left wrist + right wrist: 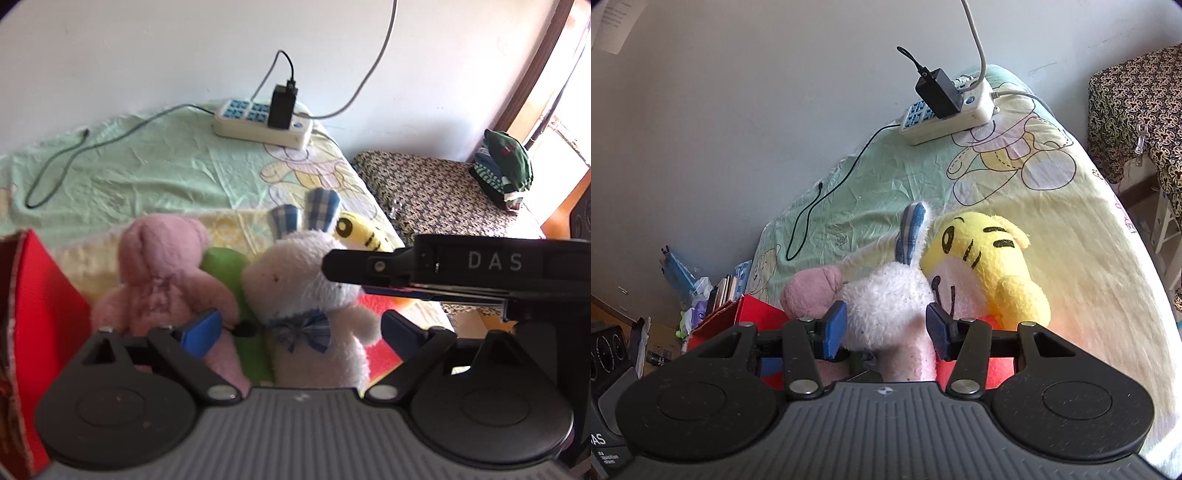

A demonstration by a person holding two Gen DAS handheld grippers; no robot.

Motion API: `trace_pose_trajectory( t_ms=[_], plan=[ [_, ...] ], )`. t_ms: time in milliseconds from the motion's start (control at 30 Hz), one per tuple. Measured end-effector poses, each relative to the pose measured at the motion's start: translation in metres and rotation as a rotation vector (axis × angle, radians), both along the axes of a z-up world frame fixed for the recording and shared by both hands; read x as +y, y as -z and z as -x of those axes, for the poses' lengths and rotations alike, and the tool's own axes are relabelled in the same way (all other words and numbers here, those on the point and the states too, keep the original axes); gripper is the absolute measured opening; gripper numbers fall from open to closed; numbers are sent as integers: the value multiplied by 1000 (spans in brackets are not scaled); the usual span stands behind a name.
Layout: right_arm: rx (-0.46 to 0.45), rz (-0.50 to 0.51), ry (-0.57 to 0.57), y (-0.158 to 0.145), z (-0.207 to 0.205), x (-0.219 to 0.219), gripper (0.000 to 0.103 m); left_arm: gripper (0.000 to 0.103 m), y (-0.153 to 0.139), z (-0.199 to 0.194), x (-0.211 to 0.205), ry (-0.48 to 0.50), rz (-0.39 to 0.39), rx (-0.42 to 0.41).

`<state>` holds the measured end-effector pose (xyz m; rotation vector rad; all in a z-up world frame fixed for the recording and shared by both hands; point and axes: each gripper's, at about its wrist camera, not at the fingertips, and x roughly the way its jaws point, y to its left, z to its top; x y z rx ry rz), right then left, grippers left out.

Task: Organize objects
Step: 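Grasp the white bunny with both grippers and lift it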

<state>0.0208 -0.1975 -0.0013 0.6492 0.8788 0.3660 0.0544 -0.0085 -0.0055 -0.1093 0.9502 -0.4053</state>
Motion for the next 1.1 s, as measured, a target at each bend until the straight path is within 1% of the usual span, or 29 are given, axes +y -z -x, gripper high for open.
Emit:
trace_pose_trajectory(
  t_ms=[33, 67, 133, 233, 300, 400, 567, 767, 933, 1100],
  plan=[
    [5, 1, -12, 2, -3, 0, 52, 91, 6, -6, -1, 9, 3, 28],
    [6, -1, -23, 4, -6, -1, 53, 90, 8, -8, -3, 17, 7, 33],
    [-3, -16, -45, 6, -9, -2, 53, 89, 11, -11, -4, 39, 13, 30],
    [-15, -17, -64, 7, -14, -2, 54, 87, 19, -14, -12, 61, -11, 29],
    [-14, -17, -71, 9, -19, -3, 54, 87, 23, -18, -14, 57, -19, 31],
    [-16, -35, -68, 12, -21, -5, 51, 85, 24, -18, -13, 55, -21, 24],
    [-36, -52, -67, 12, -21, -7, 48, 79, 22, -17, -15, 58, -55, 2],
    [-59, -47, -62, 7, -9, -6, 45, 75, 14, -8, -11, 52, -49, -15],
    [-98, -61, -69, -3, 7, -3, 45, 75, -3, 9, -8, 36, -50, -62],
    [-139, -82, -81, -16, 28, 0, 45, 75, -22, 35, -4, 16, -45, -115]
  ],
)
